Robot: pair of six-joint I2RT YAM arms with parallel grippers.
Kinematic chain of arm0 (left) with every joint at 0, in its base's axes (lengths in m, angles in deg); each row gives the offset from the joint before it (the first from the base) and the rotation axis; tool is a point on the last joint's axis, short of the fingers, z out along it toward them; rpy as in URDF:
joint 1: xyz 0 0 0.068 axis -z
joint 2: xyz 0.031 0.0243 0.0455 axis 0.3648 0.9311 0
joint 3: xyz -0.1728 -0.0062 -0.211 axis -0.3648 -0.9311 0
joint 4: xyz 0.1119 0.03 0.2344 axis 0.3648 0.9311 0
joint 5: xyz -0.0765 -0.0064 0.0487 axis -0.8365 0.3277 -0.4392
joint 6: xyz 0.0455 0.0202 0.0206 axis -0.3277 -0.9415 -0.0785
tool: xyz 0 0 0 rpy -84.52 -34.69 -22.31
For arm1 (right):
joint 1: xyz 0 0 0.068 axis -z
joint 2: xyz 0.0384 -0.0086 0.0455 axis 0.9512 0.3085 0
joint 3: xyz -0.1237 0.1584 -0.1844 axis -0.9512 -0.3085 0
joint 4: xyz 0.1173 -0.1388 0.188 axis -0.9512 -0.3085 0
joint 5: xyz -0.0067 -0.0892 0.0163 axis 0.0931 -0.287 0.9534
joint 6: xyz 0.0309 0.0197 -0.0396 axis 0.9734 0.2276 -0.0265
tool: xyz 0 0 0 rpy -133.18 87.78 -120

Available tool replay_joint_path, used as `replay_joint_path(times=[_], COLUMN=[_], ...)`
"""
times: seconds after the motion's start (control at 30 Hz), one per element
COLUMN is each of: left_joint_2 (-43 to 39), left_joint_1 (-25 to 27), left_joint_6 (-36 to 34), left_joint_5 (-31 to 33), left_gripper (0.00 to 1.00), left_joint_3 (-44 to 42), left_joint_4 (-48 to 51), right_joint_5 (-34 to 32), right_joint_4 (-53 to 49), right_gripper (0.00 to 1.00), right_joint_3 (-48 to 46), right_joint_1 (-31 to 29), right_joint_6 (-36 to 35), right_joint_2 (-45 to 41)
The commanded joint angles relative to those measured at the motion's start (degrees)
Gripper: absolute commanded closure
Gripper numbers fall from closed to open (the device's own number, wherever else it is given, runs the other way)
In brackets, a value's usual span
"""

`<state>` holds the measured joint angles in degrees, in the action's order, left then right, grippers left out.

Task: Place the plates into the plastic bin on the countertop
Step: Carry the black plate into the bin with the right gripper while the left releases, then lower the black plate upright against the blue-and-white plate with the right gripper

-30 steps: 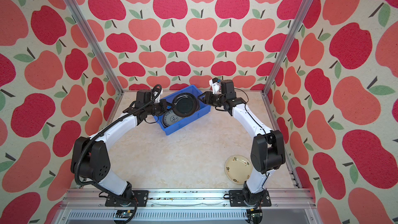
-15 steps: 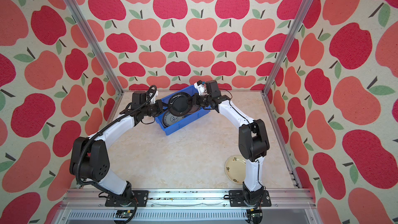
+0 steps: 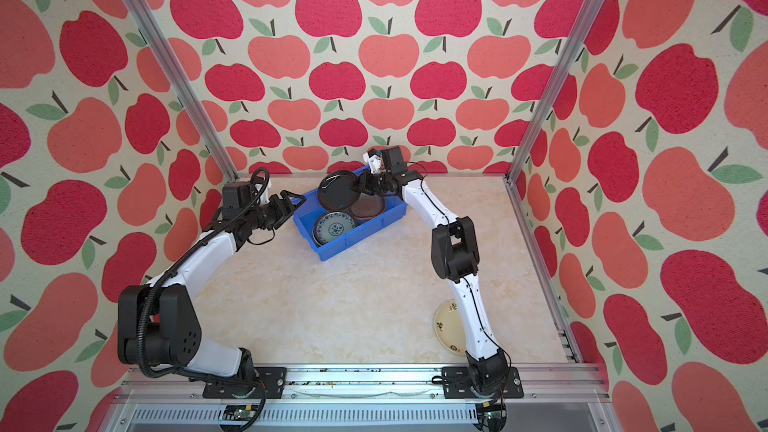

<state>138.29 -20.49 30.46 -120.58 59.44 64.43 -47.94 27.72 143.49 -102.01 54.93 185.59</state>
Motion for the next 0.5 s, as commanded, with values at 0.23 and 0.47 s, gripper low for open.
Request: replay_joint_path(times=[0.23, 0.47], left_joint_2=[-2.03, -0.47], left_joint_1=[-0.91, -0.90], left_joint_6=[-1.19, -0.54], left_joint_5=[1.23, 0.44], left_gripper=[0.17, 0.18], left_joint_3=[-3.36, -3.55], left_joint_4=[-0.41, -1.87], right_joint_5=[3.02, 4.25], right_joint_4=[-13.61, -16.27], right_gripper=[1.00, 1.00], right_joint_3=[11.47, 12.27], right_joint_1=[-1.22, -1.82], right_joint_6=[-7.04, -10.88], right_joint_2=[8.65, 10.37])
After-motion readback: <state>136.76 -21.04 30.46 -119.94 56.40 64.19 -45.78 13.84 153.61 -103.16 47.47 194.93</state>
